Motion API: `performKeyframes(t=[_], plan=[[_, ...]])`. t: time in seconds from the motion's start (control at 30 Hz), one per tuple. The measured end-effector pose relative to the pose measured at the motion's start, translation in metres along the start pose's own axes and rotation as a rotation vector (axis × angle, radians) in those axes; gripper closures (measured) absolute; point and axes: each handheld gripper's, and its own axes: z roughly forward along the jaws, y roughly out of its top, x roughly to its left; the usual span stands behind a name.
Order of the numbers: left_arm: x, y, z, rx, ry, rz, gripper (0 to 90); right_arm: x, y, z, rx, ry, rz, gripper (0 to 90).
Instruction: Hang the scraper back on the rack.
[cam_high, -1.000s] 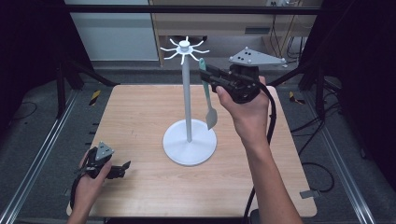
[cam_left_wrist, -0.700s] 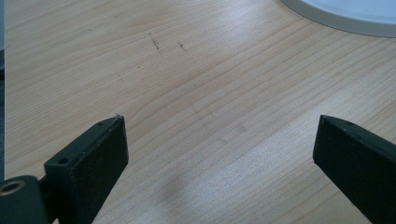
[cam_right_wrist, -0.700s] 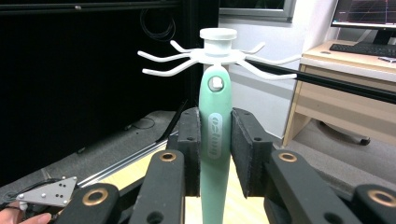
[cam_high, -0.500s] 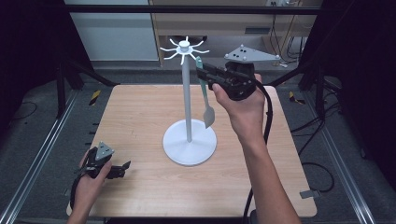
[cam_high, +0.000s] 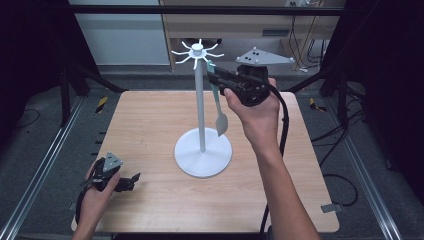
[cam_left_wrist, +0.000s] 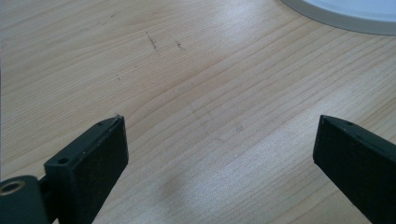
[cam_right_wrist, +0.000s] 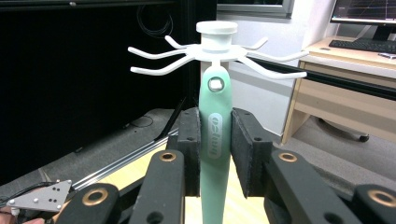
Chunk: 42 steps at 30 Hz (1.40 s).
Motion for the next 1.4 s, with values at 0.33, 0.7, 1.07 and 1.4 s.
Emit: performKeyframes(t=[0.33,0.7,1.07,1.4], plan=[[0.000,-0.001,0.000,0.000,-0.002,-0.004,3.0,0.001,-0.001,-0.001,0.002,-0.006,-0.005,74.1],[0.000,-0.001,0.000,-0.002,0.001,-0.010,3.0,0.001,0.000,-0.002,0.010,-0.004,-0.005,73.9],[0.002,-0.001,0.001,0.001,0.001,-0.010,3.0,0.001,0.000,-0.005,0.014,-0.006,-0.009,68.7],[0.001,0.000,0.002,0.007,0.004,-0.005,3.0,-0.007,-0.011,-0.018,0.039,-0.036,0.007,66.4]])
